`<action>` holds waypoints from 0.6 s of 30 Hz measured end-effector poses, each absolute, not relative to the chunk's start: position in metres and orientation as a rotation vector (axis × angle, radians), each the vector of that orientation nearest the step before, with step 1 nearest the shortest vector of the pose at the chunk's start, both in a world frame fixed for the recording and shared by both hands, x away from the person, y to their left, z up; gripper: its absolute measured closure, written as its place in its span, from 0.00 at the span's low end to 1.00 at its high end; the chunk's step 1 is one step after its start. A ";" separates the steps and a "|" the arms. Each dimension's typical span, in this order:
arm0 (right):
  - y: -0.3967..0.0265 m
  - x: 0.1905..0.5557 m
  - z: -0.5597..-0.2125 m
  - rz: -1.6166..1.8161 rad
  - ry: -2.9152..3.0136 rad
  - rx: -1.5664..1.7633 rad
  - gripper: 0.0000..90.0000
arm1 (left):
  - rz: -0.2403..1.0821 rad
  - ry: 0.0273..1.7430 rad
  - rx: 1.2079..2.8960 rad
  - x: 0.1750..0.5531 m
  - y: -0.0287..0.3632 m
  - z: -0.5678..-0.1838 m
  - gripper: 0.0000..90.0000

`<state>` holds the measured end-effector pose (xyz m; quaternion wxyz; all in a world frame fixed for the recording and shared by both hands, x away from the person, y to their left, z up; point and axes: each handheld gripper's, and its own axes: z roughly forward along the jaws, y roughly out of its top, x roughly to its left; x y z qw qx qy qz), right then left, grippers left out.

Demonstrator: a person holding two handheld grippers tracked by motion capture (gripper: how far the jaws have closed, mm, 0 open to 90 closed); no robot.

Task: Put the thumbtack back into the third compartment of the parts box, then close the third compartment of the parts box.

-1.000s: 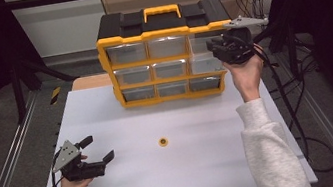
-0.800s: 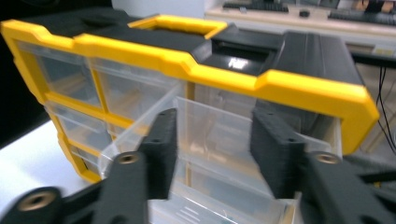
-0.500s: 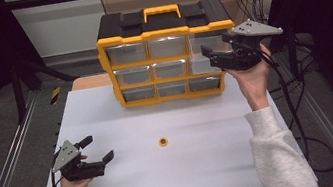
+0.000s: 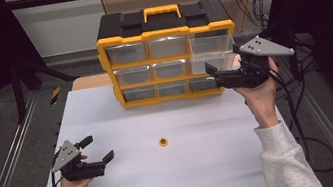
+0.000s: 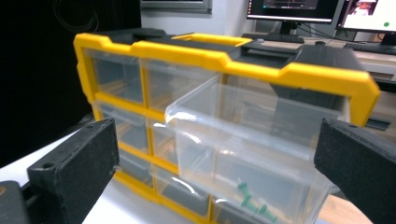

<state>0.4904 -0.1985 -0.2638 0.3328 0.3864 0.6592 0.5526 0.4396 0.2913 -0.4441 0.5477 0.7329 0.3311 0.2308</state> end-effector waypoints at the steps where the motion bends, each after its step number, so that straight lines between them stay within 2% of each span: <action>1: -0.198 0.488 -0.266 1.443 1.724 1.007 0.00 | 0.547 0.785 1.737 0.440 0.291 -0.444 0.03; 12: -0.198 0.473 -0.289 1.479 1.745 1.007 0.00 | 0.549 0.783 1.739 0.439 0.291 -0.444 0.03; 18: -0.196 0.467 -0.298 1.490 1.744 1.001 0.07 | 0.546 0.787 1.739 0.440 0.292 -0.444 0.03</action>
